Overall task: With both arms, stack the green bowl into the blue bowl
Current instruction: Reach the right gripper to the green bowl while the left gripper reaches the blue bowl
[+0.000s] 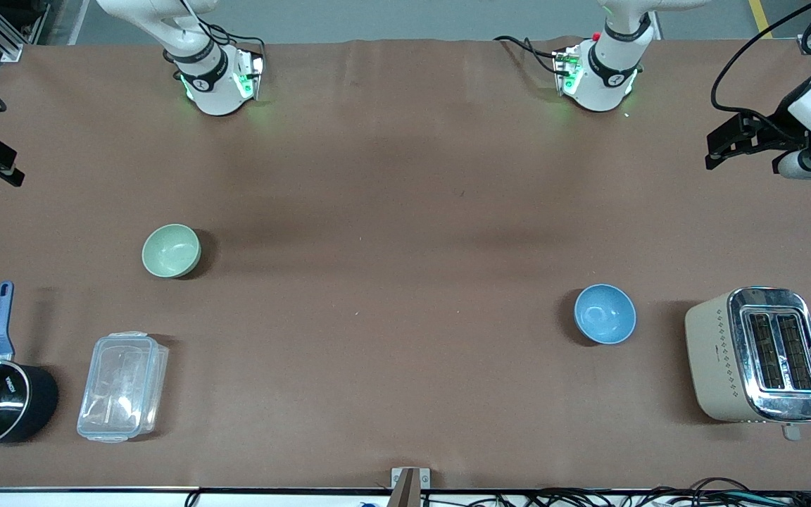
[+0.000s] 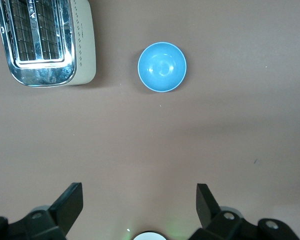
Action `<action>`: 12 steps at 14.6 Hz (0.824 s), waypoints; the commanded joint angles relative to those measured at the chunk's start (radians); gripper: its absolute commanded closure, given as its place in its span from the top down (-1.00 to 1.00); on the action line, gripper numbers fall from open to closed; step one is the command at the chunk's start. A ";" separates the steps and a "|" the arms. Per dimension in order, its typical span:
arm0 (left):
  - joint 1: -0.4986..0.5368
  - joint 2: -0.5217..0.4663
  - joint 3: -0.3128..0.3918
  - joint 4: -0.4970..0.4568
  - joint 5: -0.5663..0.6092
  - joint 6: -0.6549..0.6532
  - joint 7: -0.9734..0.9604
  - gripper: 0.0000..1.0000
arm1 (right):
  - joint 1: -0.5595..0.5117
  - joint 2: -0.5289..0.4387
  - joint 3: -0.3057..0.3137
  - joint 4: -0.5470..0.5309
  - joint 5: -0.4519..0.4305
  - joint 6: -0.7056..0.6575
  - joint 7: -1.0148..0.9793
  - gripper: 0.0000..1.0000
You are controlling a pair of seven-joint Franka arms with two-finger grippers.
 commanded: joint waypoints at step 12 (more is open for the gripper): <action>0.009 0.510 0.000 -0.017 0.014 0.446 0.008 1.00 | -0.006 -0.007 -0.005 -0.054 -0.014 0.005 -0.012 1.00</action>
